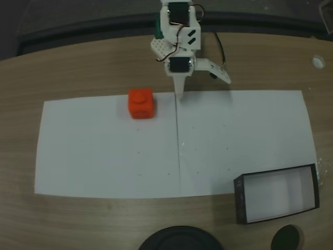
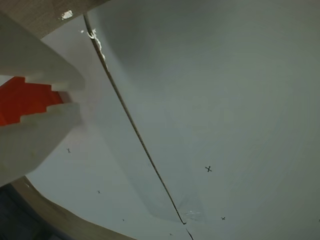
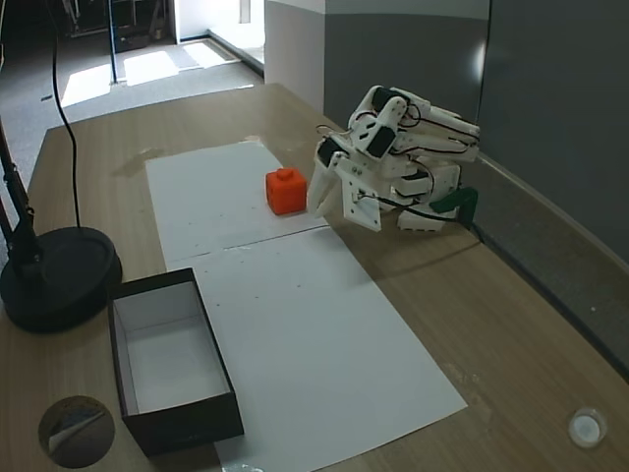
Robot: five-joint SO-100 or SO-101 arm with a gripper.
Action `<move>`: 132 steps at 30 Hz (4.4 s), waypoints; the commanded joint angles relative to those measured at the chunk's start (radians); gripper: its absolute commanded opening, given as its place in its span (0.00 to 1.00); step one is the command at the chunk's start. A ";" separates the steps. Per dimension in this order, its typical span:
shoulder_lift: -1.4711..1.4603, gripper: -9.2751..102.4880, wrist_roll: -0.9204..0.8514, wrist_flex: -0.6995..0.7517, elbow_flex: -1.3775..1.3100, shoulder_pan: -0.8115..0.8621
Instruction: Grab a orange square and put it in the box.
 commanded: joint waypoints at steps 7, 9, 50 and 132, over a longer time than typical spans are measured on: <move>0.021 0.08 0.002 0.014 -0.063 -0.003; 0.021 0.08 0.002 0.014 -0.063 -0.003; 0.021 0.10 -0.137 -0.046 -0.061 0.028; -1.466 0.44 -0.114 0.054 -0.905 0.492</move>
